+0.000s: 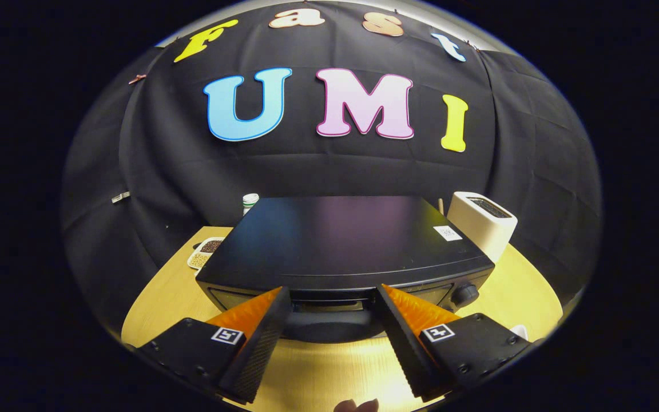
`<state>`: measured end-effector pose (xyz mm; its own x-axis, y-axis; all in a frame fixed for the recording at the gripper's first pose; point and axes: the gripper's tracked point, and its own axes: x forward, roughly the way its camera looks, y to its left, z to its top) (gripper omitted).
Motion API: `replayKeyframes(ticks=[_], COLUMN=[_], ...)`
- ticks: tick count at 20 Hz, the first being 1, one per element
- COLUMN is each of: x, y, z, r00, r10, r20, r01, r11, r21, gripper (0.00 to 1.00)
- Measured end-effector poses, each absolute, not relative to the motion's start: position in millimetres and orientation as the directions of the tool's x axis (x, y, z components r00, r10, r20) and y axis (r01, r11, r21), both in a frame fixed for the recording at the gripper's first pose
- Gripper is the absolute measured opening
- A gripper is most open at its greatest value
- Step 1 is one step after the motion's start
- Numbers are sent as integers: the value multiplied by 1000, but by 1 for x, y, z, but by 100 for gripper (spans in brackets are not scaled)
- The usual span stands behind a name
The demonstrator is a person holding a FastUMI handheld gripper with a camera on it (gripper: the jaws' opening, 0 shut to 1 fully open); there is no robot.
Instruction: Open the toaster oven, put the food inside, and close the toaster oven door.
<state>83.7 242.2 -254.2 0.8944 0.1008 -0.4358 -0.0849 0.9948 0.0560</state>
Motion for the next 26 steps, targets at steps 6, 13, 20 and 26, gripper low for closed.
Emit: replayKeyframes(ticks=[6, 13, 20, 26], x=[46, -3, -50, -56], y=[238, 234, 229, 215], z=[-265, -296, -355, -353], r00=[870, 824, 704, 703], r10=[122, 125, 135, 176], r20=[-478, -553, -698, -689], r01=[-86, -90, -90, -162], r11=[992, 992, 991, 983], r21=[97, 91, 101, 86], gripper=[98, 98, 97, 98])
